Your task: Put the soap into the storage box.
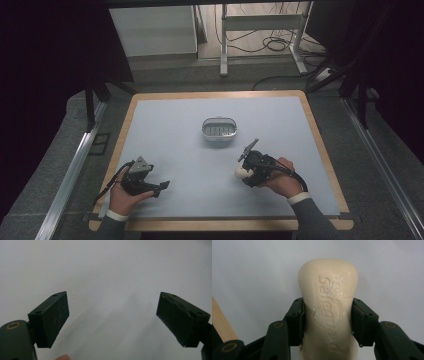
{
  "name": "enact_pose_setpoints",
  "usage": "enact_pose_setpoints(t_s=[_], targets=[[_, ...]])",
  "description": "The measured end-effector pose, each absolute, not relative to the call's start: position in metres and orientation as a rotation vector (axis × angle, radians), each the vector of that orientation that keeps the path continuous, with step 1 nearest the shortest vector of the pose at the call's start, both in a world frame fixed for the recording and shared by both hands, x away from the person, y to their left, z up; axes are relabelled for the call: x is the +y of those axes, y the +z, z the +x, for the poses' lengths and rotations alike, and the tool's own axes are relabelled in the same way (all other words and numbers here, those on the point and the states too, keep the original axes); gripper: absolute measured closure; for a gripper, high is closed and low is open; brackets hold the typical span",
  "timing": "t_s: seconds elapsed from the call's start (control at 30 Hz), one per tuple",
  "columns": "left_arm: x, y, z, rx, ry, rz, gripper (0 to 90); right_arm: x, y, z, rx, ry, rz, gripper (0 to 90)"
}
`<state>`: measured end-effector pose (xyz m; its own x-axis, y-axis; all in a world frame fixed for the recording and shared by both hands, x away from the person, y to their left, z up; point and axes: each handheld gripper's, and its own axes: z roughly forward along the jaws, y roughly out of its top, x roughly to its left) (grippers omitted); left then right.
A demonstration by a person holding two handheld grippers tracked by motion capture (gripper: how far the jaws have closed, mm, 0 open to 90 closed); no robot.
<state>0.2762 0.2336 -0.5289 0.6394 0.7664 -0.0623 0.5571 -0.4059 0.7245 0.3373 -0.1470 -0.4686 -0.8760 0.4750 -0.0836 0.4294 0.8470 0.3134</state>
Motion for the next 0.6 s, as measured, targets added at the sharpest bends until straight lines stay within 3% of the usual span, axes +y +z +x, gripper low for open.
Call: enact_pose_setpoints(t_s=[0.6], targets=[[0.232, -0.53, 0.277, 1.025, 0.354, 2.129, 11.5, -0.143, -0.458, 0.353, 2.815, 0.475, 0.703, 49.3]])
